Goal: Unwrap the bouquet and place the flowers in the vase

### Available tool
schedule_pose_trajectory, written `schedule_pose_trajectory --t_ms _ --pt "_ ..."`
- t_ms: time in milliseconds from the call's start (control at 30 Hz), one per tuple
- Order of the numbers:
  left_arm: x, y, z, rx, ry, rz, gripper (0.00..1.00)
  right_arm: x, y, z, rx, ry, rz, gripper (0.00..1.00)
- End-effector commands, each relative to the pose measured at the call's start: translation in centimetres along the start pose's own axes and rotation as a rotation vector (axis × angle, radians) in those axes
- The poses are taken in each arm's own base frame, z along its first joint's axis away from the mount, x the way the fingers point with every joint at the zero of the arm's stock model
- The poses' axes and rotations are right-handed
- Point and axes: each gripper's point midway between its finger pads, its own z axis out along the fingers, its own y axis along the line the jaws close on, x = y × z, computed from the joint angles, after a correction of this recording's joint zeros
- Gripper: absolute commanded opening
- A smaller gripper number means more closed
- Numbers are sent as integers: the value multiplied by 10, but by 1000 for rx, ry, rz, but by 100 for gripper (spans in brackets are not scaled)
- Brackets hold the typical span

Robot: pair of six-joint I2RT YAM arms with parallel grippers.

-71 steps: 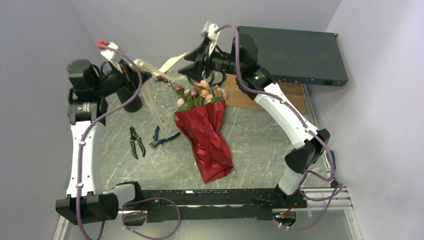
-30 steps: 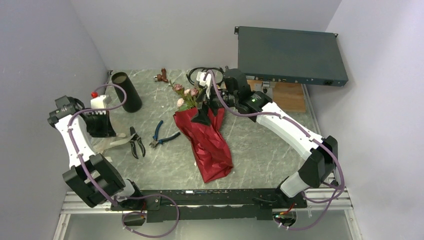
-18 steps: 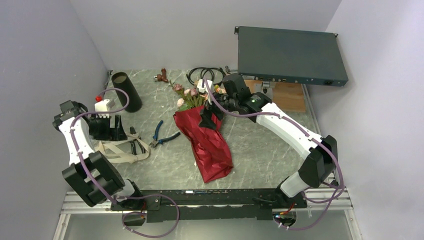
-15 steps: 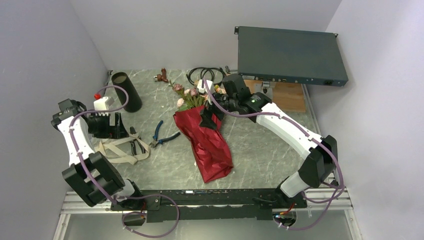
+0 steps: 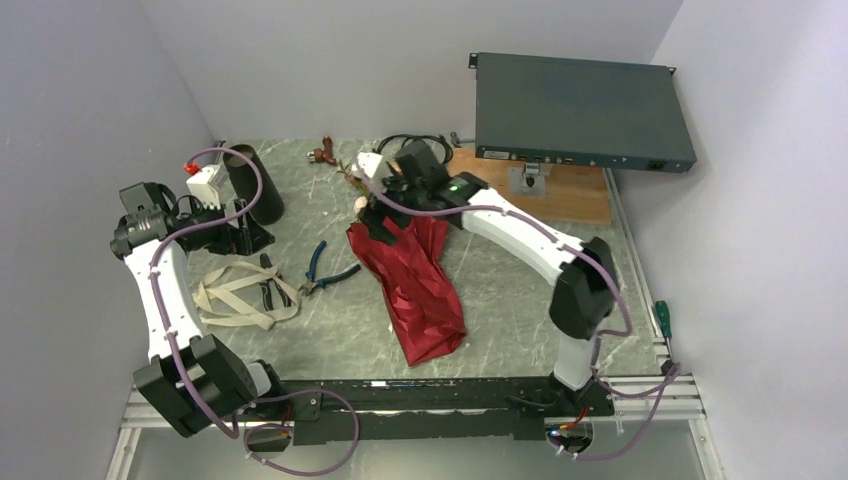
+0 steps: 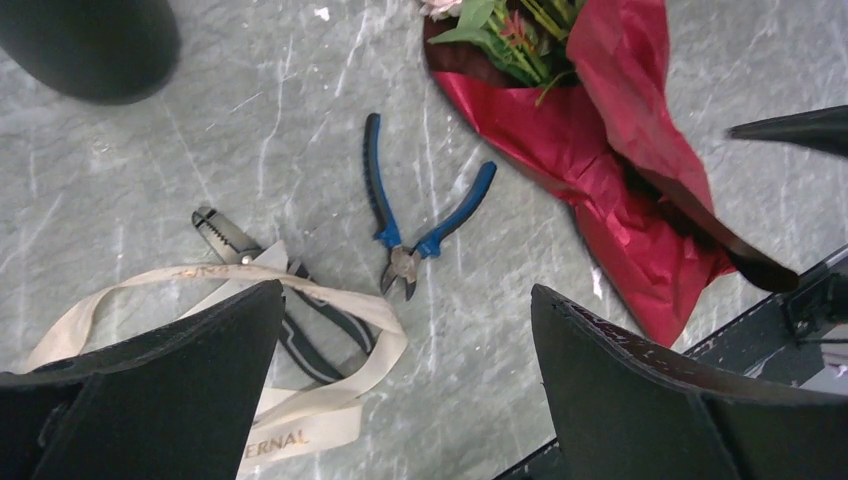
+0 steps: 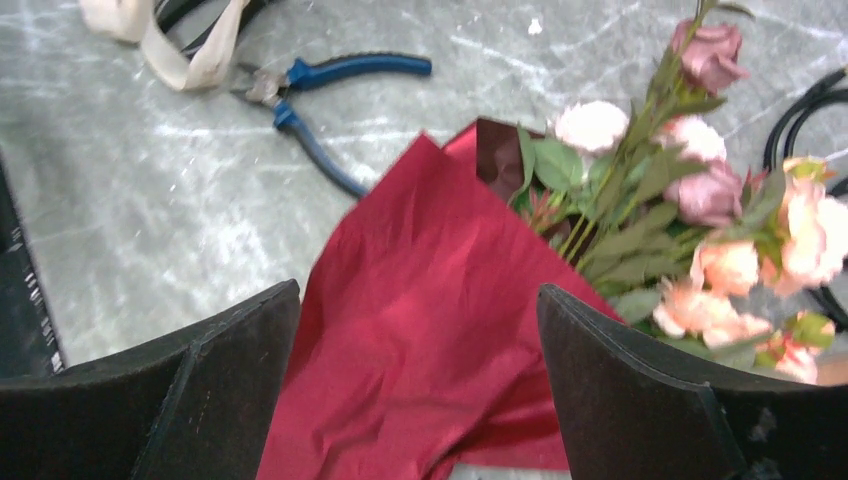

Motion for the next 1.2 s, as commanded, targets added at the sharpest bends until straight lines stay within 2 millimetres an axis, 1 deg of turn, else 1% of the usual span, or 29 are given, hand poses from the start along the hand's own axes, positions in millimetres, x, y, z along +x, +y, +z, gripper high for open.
schedule_pose_trajectory --t_ms 0,100,167,233,267,300,333,400,433,467,500,600,733,767,1033,1067,1167 --pt "-23 -16 -1 29 -134 -2 100 -21 -12 32 144 30 -47 91" --pt "-24 -20 -1 34 -157 1 99 -8 -14 55 171 101 -60 91" --pt "-23 -21 0 41 -156 -1 100 4 -18 66 195 150 -72 91" --pt "-23 -23 0 50 -154 1 100 14 -24 71 230 200 -85 89" --pt "-22 -23 0 52 -153 5 99 18 -25 71 234 220 -88 85" --pt "-22 -24 0 55 -152 11 99 21 -25 71 231 235 -94 78" --pt "-22 -24 1 60 -153 21 99 22 -23 69 221 246 -100 66" --pt "-22 -25 2 62 -152 38 100 22 -18 61 199 252 -103 37" --pt "-22 -25 3 66 -153 43 99 20 -15 56 189 244 -106 17" --pt "-22 -26 5 72 -151 48 99 18 -12 51 177 237 -109 5" --pt "-22 -26 6 75 -149 55 99 14 -10 43 180 225 -111 0" --pt "-23 -28 12 84 -133 89 99 14 -10 25 206 215 -103 0" --pt "-20 -32 24 99 -98 171 100 16 -20 -5 271 185 -83 0" --pt "-19 -34 28 110 -88 186 100 18 -27 -13 302 185 -74 0" --pt "-15 -46 56 190 -50 259 99 53 -65 -74 442 197 4 0" --pt "-15 -47 60 200 -49 266 99 63 -68 -79 456 211 11 0" --pt "-14 -52 71 229 -49 307 99 78 -79 -93 508 212 25 0"
